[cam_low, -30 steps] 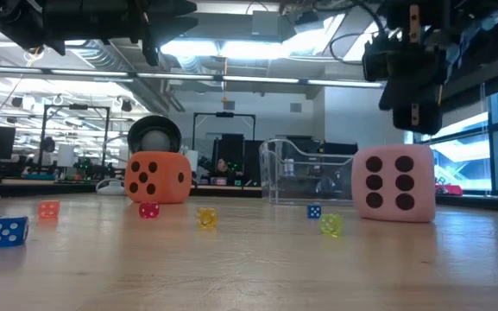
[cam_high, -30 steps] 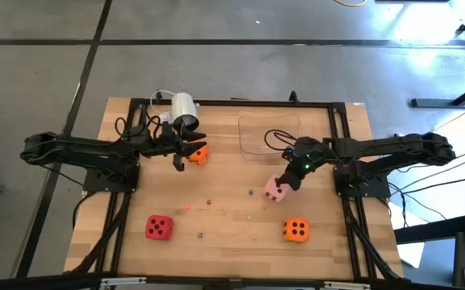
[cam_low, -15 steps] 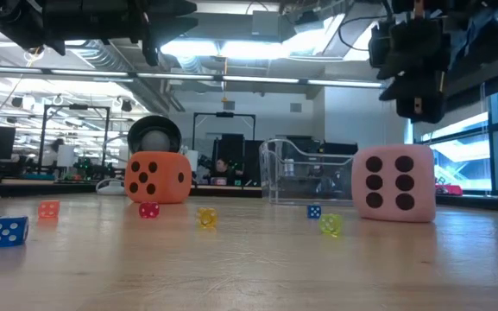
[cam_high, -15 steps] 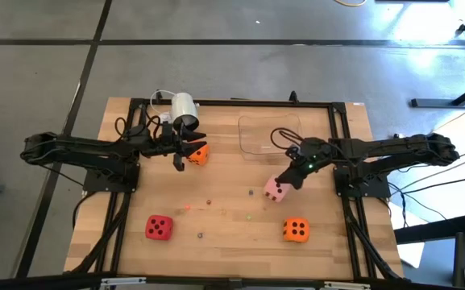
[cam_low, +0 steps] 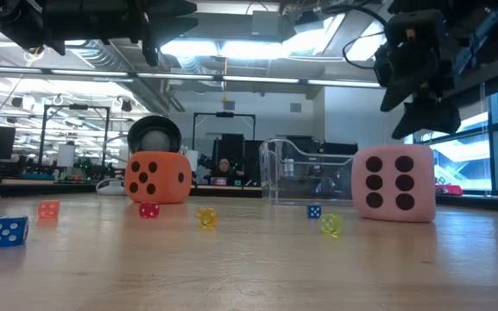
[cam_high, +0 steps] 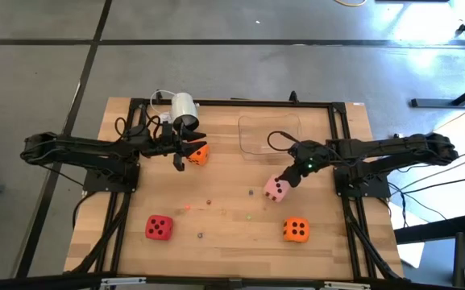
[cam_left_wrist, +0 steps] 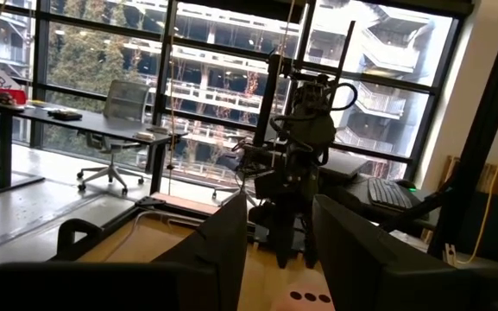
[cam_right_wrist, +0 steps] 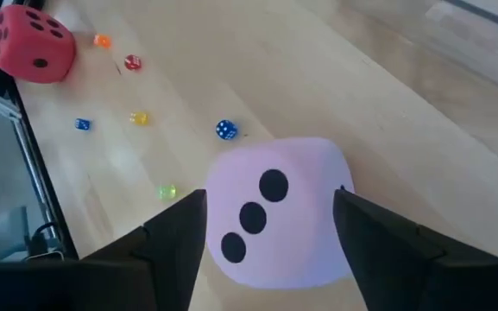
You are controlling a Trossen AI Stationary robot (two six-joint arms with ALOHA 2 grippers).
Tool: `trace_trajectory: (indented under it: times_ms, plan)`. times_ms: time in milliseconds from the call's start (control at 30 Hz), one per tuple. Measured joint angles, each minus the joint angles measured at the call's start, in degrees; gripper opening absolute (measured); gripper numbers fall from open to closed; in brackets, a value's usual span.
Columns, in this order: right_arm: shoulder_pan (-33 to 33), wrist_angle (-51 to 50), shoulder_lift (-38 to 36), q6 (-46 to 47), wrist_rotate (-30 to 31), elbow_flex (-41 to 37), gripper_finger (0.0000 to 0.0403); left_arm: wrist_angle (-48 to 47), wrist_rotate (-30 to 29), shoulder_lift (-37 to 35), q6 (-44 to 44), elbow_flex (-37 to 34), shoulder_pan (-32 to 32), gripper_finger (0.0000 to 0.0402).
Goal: Pick & Place Dice
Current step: Put the large pink die into the transparent bin
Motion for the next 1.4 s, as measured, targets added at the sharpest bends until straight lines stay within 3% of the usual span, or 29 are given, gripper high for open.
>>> trace_trajectory:
  times_ms: [233, 933, 1400]
  plan:
    - [0.1, 2.0, 4.9, -1.4, -0.4, 0.0, 0.0242, 0.0, 0.0, 0.0, 0.0, 0.0, 0.0, 0.0127]
    - [1.5, 10.4, 17.0, -4.9, -10.0, 0.2, 0.0237, 0.0, 0.5, 0.0, -1.0, 0.0, 0.0, 0.0127]
    - [5.6, 13.6, 18.3, -6.6, -7.9, 0.1, 0.0088, 0.0, 0.5, 0.0, -1.4, 0.0, 0.0, 0.0127]
